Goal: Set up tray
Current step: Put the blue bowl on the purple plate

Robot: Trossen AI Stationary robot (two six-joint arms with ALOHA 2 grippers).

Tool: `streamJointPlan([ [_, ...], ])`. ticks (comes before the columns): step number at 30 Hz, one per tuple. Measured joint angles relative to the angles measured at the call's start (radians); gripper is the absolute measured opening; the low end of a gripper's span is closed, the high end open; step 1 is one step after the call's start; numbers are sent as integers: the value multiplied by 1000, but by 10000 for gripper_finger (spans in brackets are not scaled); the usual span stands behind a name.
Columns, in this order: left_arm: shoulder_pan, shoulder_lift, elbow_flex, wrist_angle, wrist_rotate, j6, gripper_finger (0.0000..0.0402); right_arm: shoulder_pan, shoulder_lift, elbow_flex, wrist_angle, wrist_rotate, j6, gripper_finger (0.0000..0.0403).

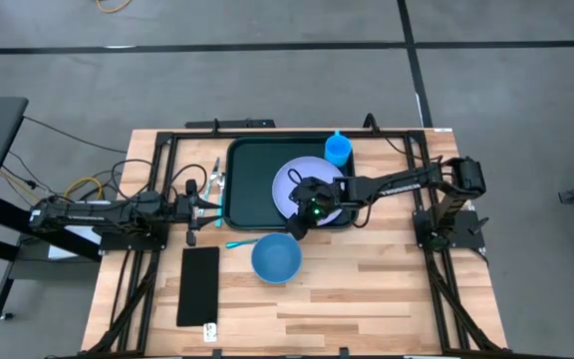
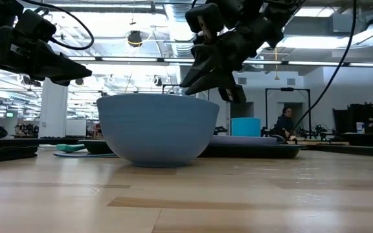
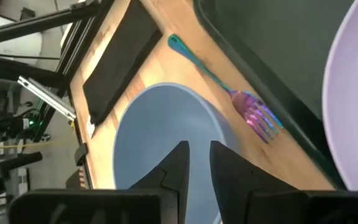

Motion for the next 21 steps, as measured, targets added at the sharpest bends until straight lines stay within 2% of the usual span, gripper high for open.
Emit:
streamJointPlan([
  [8, 0, 0, 0, 0, 0, 0, 121, 9, 0, 0, -65, 22, -55, 75],
  [21, 0, 0, 0, 0, 0, 0, 121, 29, 0, 0, -69, 23, -181, 175],
])
